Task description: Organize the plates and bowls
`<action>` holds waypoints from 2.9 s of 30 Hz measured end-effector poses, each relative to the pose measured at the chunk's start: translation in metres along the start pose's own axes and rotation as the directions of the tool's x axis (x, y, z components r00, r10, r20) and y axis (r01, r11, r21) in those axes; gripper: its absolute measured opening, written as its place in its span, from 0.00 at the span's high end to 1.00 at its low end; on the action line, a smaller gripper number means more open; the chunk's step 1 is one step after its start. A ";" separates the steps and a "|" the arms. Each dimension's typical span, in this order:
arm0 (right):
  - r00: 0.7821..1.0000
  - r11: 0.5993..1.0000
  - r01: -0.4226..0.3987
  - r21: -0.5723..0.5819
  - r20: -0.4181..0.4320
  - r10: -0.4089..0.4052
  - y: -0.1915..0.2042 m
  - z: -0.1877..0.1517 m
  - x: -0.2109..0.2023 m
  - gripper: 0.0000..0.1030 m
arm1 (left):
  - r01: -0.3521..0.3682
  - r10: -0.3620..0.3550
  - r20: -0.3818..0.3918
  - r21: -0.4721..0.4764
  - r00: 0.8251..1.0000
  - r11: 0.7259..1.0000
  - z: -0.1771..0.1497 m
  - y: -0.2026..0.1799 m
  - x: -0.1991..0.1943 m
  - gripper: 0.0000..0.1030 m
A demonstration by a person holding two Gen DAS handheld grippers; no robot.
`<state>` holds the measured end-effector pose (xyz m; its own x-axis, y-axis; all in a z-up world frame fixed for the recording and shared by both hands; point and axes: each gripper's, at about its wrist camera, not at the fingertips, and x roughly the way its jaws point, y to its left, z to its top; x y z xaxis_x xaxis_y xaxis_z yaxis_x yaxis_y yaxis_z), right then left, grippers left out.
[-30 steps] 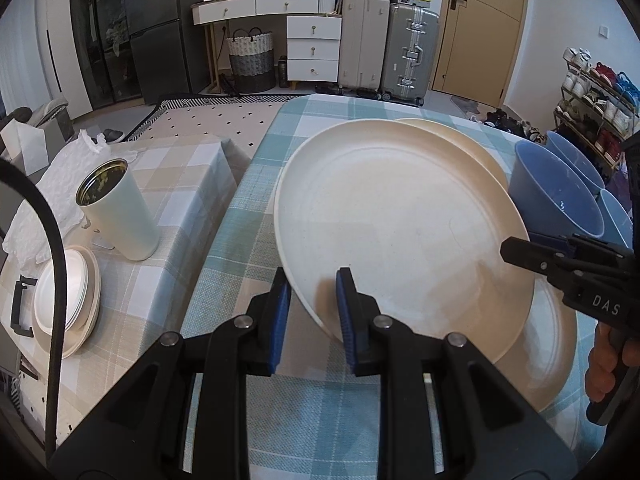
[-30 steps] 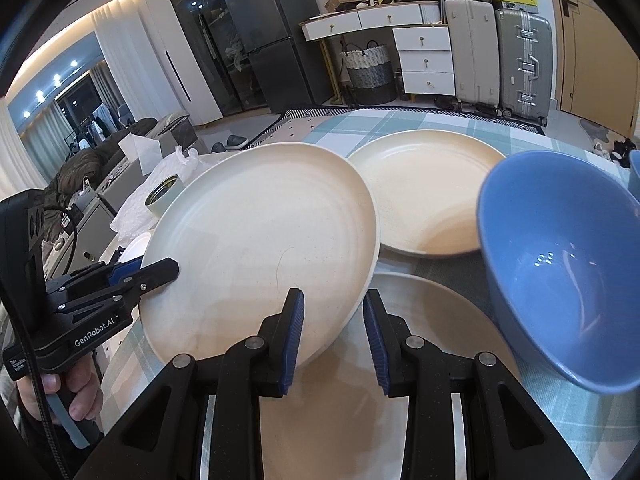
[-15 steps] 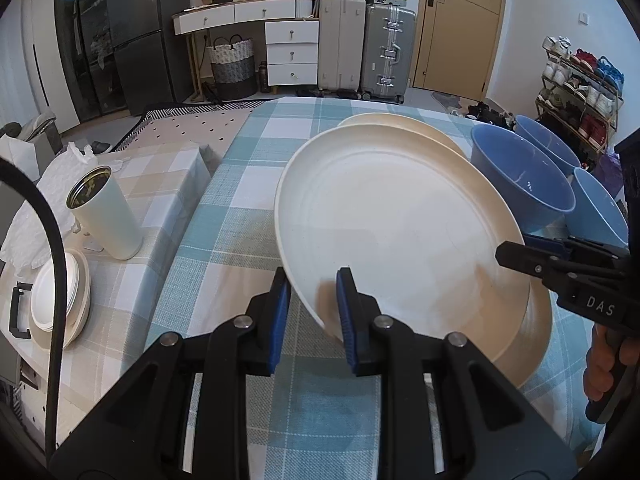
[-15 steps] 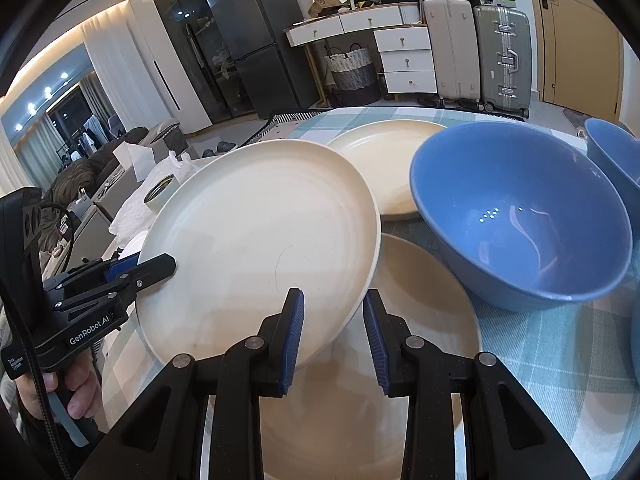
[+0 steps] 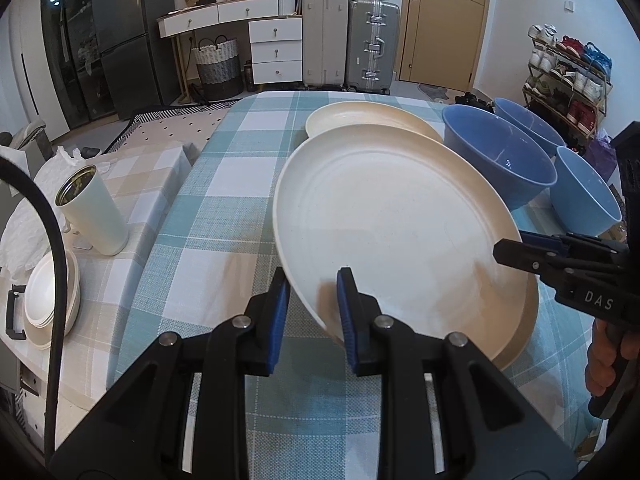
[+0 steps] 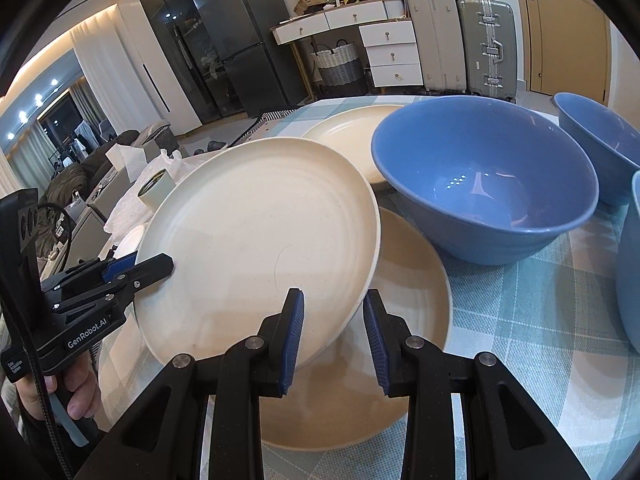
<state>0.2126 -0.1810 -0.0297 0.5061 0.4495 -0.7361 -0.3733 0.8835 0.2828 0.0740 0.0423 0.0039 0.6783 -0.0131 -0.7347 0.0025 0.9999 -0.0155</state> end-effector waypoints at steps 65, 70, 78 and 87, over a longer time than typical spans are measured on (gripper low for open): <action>0.986 0.987 0.161 0.001 -0.036 -0.161 -0.026 -0.026 -0.012 0.67 | 0.013 -0.002 -0.077 0.137 0.997 0.991 -0.012 -0.036 0.062 0.73; 0.989 0.989 0.146 0.000 -0.036 -0.146 -0.026 -0.025 -0.013 0.63 | 0.049 -0.039 -0.086 0.113 0.996 0.992 -0.011 -0.033 0.061 0.62; 0.991 0.991 0.130 0.003 0.030 -0.130 -0.025 -0.016 -0.031 0.24 | 0.068 -0.068 -0.005 0.045 0.998 0.997 0.005 -0.013 0.033 0.26; 0.986 0.996 0.079 0.047 0.141 -0.085 -0.028 0.010 -0.060 0.01 | 0.066 -0.063 0.064 -0.039 0.996 0.997 0.034 0.017 0.011 0.20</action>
<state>0.1999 -0.2312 0.0130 0.6405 0.3870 -0.6633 -0.2953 0.9215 0.2524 0.1067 0.0597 0.0191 0.7228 -0.0755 -0.6870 0.0184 0.9958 -0.0902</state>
